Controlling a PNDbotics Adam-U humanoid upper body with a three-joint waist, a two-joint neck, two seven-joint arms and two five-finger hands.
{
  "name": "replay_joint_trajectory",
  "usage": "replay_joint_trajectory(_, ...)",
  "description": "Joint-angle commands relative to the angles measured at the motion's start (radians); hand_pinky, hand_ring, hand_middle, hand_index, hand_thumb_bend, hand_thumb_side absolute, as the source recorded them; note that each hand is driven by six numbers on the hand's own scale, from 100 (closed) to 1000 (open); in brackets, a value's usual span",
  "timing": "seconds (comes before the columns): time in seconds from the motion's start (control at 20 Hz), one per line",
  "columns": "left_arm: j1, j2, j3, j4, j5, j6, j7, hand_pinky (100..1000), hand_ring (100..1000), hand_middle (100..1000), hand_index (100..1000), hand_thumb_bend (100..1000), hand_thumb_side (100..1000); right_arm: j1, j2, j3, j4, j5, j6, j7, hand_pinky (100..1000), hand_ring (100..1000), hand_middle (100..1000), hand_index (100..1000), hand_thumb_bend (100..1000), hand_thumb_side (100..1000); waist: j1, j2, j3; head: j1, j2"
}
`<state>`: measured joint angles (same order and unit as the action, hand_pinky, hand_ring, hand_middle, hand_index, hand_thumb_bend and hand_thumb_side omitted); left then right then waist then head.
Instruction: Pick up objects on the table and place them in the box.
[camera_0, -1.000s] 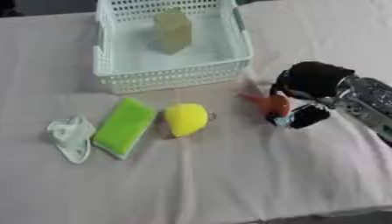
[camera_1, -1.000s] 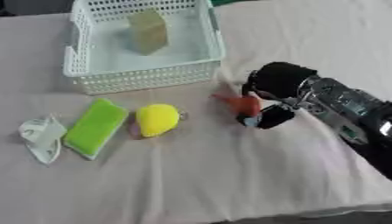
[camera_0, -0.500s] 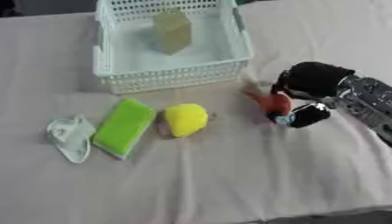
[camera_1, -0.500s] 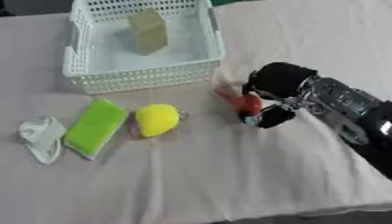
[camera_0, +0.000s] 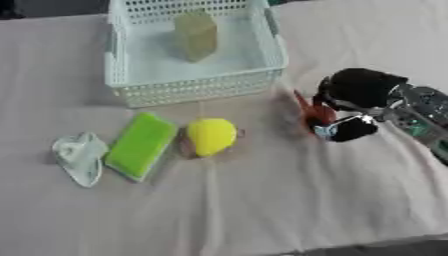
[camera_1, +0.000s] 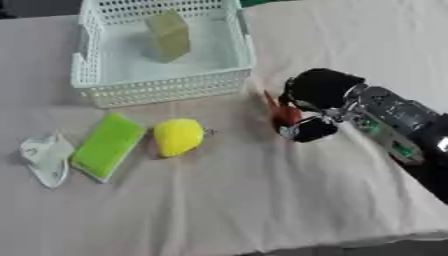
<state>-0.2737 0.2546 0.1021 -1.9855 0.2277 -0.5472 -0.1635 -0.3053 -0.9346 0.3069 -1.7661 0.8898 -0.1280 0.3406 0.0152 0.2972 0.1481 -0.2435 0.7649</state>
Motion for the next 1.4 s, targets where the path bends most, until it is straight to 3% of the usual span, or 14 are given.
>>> replay_joint_trajectory(0.05, -0.012, 0.007, 0.003, -0.015, -0.004, 0.004, 0.001, 1000, 982, 891, 862, 129, 1000, -0.02, -0.048, -0.021, -0.032, -0.016, 0.007, -0.002, 704, 531, 336, 584, 143, 733, -0.004, -0.018, -0.003, 0.001, 0.005)
replay_joint_trajectory(0.55, -0.011, 0.01, 0.001, -0.015, -0.003, 0.008, 0.0, 1000, 982, 889, 861, 128, 1000, -0.031, -0.087, -0.036, -0.087, -0.057, 0.025, -0.003, 707, 532, 335, 583, 112, 767, -0.009, -0.024, -0.008, 0.004, 0.005)
replay_joint_trajectory(1.4, -0.01, 0.023, -0.001, -0.015, 0.0, 0.018, -0.001, 1000, 982, 888, 859, 130, 1000, -0.071, -0.216, -0.092, -0.221, -0.179, 0.082, -0.006, 707, 531, 321, 573, 105, 791, -0.032, -0.038, -0.008, 0.009, -0.007)
